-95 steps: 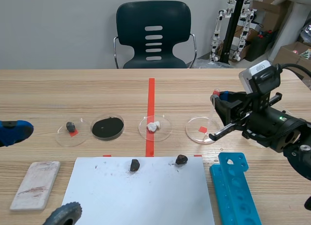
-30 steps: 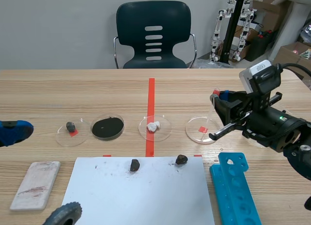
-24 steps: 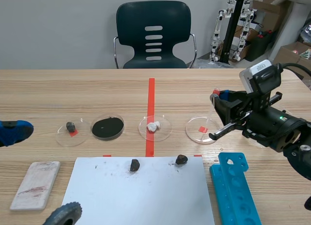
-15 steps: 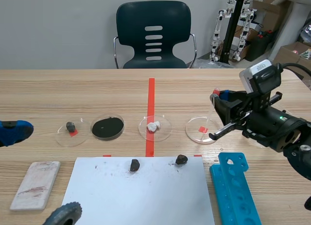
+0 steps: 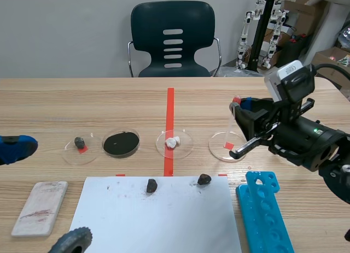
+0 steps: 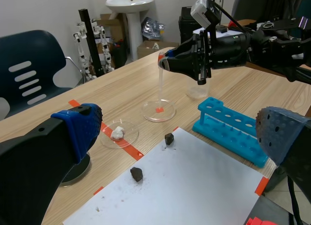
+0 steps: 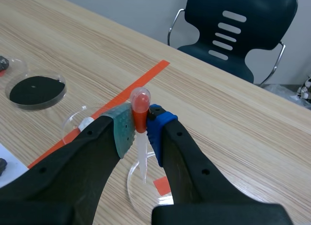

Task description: Draw acid from the petri dish

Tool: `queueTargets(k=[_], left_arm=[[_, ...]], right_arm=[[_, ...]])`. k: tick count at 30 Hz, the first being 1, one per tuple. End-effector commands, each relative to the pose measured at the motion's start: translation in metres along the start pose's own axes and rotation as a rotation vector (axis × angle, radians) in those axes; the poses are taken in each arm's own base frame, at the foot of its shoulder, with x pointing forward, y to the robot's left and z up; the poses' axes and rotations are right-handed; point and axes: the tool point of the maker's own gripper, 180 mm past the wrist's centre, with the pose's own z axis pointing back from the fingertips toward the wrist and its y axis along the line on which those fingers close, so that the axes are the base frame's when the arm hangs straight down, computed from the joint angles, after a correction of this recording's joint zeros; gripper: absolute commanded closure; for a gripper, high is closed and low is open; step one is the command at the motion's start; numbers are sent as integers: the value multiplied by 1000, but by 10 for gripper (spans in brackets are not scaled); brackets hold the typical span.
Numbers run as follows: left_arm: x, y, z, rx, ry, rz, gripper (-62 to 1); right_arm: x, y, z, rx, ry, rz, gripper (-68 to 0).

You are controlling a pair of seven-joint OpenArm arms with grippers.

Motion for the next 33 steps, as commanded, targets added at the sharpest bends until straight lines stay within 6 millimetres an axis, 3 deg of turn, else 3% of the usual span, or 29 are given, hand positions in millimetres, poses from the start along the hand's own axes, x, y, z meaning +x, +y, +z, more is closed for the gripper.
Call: queueTargets(k=[1, 9, 19, 33], left_arm=[[4, 1, 0, 14, -20, 7, -623], [4, 1, 0, 14, -20, 7, -623], [4, 1, 0, 14, -20, 7, -623], [4, 1, 0, 14, -20, 7, -623]], right_arm=[[22, -2, -3, 0, -58, 18, -79], [42, 15, 6, 22, -68, 37, -79], [77, 18, 30, -7, -96, 81, -79], [105, 37, 62, -15, -99, 100, -79]])
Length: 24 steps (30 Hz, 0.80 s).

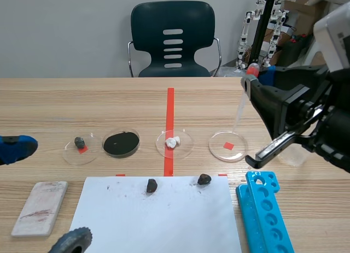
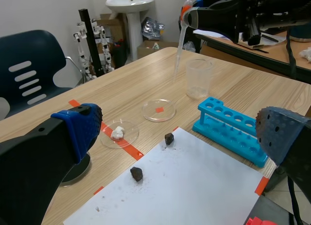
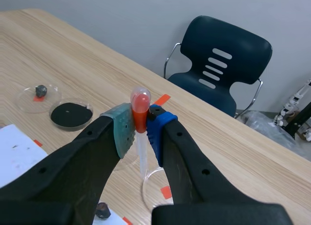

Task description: Draw acid from the petri dish

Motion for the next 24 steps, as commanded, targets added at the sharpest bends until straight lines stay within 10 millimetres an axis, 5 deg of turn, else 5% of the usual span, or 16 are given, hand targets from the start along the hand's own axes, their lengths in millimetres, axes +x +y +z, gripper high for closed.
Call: queueTargets(k=[1, 24], left_arm=[[4, 1, 0, 14, -20, 7, -623], [4, 1, 0, 14, -20, 7, -623]], right_arm=[[13, 0, 0, -5, -36, 0, -79], [15, 2, 2, -17, -40, -22, -79]])
